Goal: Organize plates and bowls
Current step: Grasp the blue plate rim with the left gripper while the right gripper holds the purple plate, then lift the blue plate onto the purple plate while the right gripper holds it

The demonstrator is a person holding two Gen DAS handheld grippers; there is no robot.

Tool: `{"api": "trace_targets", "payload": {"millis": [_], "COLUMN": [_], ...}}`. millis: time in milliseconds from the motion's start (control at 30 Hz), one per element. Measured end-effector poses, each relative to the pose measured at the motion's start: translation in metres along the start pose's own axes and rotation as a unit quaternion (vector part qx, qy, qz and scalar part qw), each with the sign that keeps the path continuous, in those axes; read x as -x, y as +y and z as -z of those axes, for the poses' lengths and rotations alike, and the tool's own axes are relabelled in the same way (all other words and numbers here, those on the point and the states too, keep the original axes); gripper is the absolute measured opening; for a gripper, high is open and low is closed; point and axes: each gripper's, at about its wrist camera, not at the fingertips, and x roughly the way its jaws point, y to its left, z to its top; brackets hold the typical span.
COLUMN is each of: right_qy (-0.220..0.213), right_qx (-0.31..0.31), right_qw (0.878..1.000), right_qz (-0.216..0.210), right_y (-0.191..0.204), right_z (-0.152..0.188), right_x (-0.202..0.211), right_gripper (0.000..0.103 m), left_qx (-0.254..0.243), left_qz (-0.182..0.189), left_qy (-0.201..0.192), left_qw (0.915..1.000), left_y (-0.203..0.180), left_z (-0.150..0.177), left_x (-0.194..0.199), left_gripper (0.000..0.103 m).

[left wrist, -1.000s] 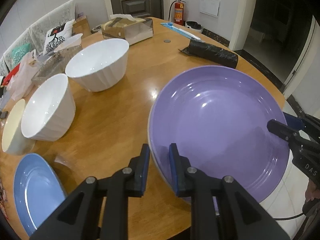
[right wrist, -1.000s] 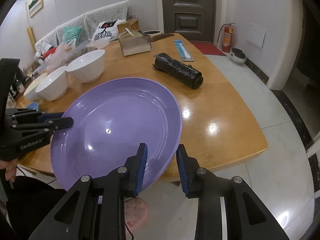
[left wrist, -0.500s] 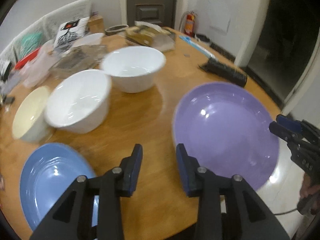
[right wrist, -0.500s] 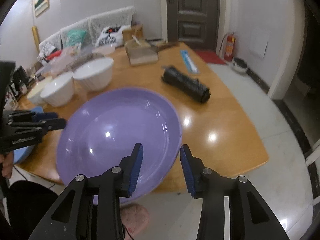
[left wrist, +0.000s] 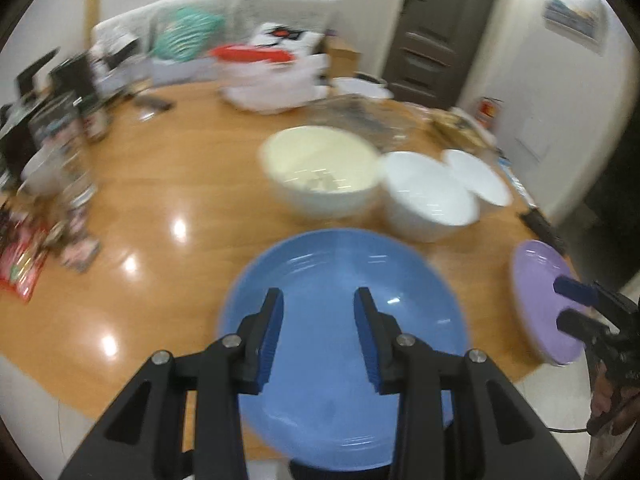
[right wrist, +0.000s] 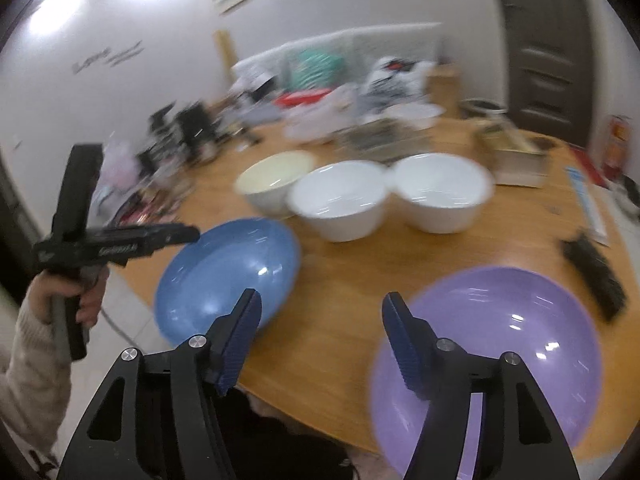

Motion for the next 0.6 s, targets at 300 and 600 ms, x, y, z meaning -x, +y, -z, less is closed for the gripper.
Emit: {"api": "trace_targets", "payload": {"millis": [300,600], "right_qy": [0.101,0.136], "right_qx": [-0.005,0.023], "right_qw": [0.994,0.990], "right_qz": [-0.043,-0.023], "right_y": [0.017,0.026], "right_z": [-0.003,0.003], "right_x": [-0.080,-0.096], "right_gripper": [0.051,0.021], "left_qx": [0.031,0.020], "left_qz": [-0.015,-0.037], "left_qy": [0.028,0.034], "left_qw": [0.9990,0.9985], "left_y": [0.043,0.036], "left_z": [0.031,0.036], "left_x": [-0.023,-0.041], "left_gripper": [0.033,0.013]}}
